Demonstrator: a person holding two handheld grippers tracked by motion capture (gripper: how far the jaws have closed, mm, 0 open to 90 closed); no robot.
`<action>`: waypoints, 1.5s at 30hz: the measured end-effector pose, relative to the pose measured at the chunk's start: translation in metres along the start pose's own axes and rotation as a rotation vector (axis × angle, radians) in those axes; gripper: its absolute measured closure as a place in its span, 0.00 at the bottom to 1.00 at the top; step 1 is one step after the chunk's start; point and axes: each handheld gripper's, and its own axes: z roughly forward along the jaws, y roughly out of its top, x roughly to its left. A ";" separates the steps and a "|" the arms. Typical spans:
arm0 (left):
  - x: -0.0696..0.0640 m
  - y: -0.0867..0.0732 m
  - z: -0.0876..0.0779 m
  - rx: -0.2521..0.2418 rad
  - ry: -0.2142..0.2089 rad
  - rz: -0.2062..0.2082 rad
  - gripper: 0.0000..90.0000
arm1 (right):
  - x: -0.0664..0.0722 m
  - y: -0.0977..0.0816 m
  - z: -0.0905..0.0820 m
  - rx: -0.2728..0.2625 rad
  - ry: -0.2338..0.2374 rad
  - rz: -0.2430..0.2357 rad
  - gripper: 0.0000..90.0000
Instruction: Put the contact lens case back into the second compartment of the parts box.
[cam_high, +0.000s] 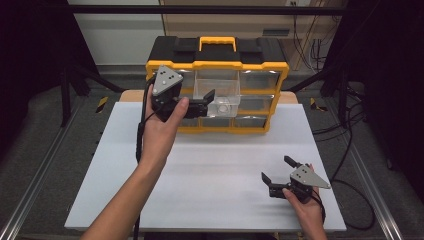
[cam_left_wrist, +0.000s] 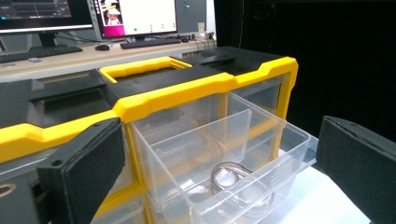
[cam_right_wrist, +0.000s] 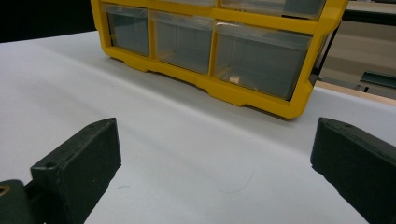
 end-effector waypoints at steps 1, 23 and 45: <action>0.000 0.000 -0.002 -0.003 -0.002 -0.004 0.01 | 0.000 0.000 0.000 0.001 0.001 -0.001 0.02; 0.019 -0.001 -0.038 -0.035 0.016 -0.010 0.01 | 0.000 -0.002 -0.001 -0.020 -0.013 -0.030 0.03; 0.041 -0.005 -0.067 -0.060 0.066 -0.009 0.01 | 0.000 -0.002 -0.001 -0.045 -0.018 -0.042 0.03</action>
